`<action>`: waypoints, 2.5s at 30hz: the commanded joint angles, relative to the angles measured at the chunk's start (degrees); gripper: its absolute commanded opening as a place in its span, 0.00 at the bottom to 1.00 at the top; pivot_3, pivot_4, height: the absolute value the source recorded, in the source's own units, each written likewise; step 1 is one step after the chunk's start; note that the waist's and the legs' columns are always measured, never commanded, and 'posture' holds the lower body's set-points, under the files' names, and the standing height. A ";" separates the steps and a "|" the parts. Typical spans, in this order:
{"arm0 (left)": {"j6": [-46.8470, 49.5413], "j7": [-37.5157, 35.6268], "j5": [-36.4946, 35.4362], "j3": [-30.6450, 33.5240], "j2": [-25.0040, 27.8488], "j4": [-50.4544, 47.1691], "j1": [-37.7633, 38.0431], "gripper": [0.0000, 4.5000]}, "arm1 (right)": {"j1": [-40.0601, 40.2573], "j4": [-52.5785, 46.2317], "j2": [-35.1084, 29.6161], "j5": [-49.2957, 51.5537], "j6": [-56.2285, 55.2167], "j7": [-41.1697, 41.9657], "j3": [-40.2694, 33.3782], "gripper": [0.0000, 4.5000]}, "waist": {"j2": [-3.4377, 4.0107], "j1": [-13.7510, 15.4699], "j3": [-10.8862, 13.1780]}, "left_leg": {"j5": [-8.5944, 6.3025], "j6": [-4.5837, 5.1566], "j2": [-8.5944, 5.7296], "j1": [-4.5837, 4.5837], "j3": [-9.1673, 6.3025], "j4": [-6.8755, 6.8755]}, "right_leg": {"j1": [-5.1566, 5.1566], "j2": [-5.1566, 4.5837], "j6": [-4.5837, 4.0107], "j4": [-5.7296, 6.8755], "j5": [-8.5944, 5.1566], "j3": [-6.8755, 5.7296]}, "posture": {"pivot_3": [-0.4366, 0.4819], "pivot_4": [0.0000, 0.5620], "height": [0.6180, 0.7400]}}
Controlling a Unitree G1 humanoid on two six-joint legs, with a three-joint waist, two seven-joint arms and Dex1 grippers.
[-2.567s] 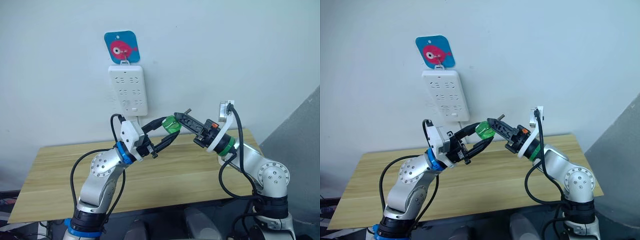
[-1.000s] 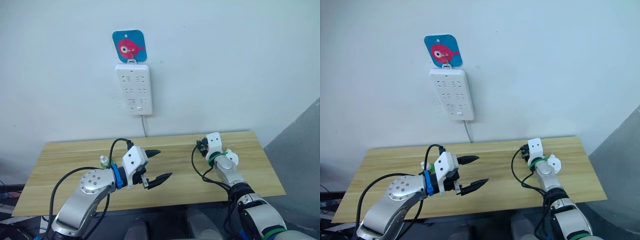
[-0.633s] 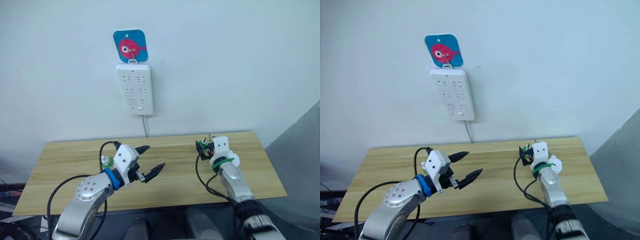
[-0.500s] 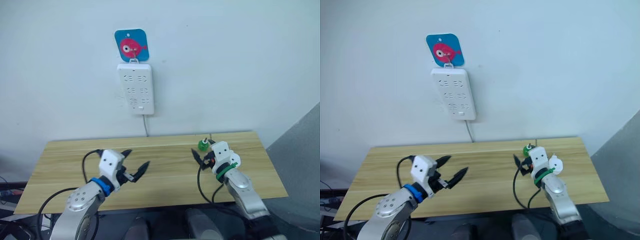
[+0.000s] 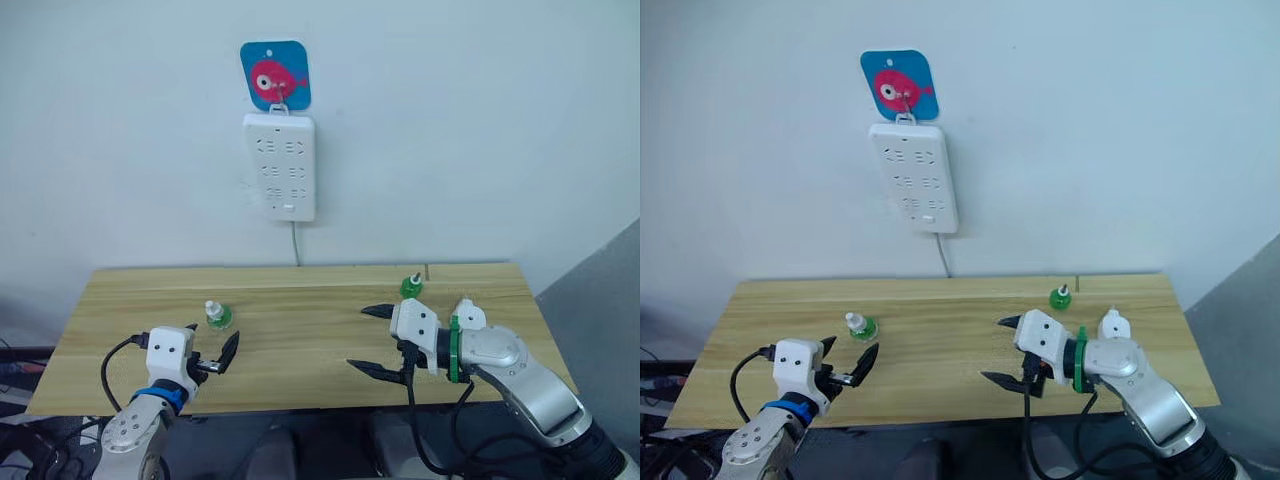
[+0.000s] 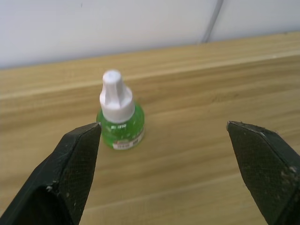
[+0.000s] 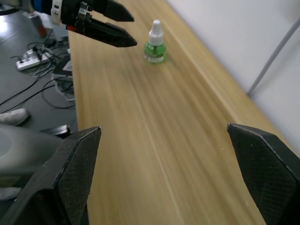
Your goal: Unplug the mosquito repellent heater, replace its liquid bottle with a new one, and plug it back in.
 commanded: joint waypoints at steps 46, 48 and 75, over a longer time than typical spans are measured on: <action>-24.90 -6.89 7.13 -3.93 3.32 53.24 -29.39 0.66 | 3.22 -12.54 -3.79 4.81 11.89 -1.93 -2.95 1.00 | 0.03 1.10 1.91 | -0.02 -0.03 -0.09 -0.19 -0.02 -0.06 | 0.06 -0.42 0.31 -0.53 0.16 -0.25 | 0.32 0.41 0.87; -25.26 -7.04 7.24 -4.01 3.21 52.97 -28.93 0.51 | 3.08 -12.39 -3.80 4.73 11.70 -2.02 -2.93 1.00 | 0.03 0.97 1.91 | -0.02 -0.03 -0.09 -0.19 -0.02 -0.06 | 0.05 -0.42 0.31 -0.53 0.16 -0.25 | 0.32 0.41 0.87; 15.45 -49.19 -8.16 -25.87 22.71 -4.00 -38.64 0.50 | -25.36 -3.01 10.32 18.71 29.72 -2.24 -1.71 1.00 | 0.14 -1.40 1.72 | 0.02 -0.05 -0.11 -1.06 -0.50 0.01 | -0.60 -0.68 0.04 -0.45 0.35 -0.79 | 0.27 0.26 0.87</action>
